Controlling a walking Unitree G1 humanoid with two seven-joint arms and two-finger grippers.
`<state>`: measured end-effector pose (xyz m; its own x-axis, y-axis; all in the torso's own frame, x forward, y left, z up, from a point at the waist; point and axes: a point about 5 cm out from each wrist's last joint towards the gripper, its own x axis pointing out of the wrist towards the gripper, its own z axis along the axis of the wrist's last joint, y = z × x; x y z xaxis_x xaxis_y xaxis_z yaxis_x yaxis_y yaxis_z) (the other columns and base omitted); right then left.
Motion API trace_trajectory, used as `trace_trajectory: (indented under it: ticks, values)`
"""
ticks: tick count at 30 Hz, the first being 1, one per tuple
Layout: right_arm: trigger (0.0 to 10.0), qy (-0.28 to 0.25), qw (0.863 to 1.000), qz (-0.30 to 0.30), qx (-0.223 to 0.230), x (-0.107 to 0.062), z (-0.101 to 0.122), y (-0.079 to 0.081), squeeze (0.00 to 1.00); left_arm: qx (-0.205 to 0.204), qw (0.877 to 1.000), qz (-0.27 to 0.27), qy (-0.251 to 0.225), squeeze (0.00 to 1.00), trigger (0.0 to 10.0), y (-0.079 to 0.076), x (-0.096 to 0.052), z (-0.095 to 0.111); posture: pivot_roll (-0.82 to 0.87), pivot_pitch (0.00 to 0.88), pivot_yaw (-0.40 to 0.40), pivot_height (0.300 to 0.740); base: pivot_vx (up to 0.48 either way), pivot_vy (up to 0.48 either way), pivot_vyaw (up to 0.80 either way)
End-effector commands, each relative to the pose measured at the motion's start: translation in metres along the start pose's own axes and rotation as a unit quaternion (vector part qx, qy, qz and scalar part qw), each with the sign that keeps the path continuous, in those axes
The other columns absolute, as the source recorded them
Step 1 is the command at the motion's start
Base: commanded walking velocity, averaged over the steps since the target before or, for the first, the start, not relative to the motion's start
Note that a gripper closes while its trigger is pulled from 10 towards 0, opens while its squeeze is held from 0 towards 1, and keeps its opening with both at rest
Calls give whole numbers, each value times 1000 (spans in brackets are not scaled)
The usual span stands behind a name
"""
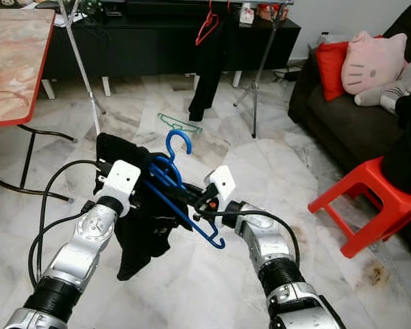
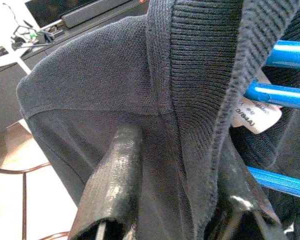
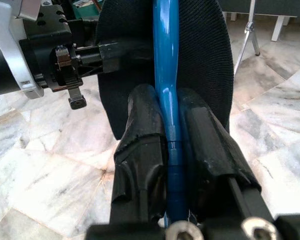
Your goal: Hang hanger
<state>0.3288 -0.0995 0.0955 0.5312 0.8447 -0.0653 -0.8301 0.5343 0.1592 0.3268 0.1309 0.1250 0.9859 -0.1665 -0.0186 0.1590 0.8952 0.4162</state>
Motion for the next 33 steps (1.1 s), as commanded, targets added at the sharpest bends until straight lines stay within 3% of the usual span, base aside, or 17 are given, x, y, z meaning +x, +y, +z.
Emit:
trace_trajectory:
  ticks: [1,20,27,33]
  values:
    - [0,-13,1000,0,-16,-3,8,-3,0,2,1000,-4,-7,0,0,-1,3,4,28,53,-149,740,0,0,0]
    - [0,19,999,17,-21,-8,-1,0,0,-4,1000,2,-3,0,0,0,2,2,26,56,-148,740,0,0,0]
    - [0,50,998,30,-23,-16,-11,1,0,-3,1000,7,4,0,0,0,3,1,25,53,-148,740,0,0,0]
    - [0,94,993,70,-22,-32,-23,5,0,3,999,36,27,0,0,9,3,-6,26,53,-148,740,0,0,0]
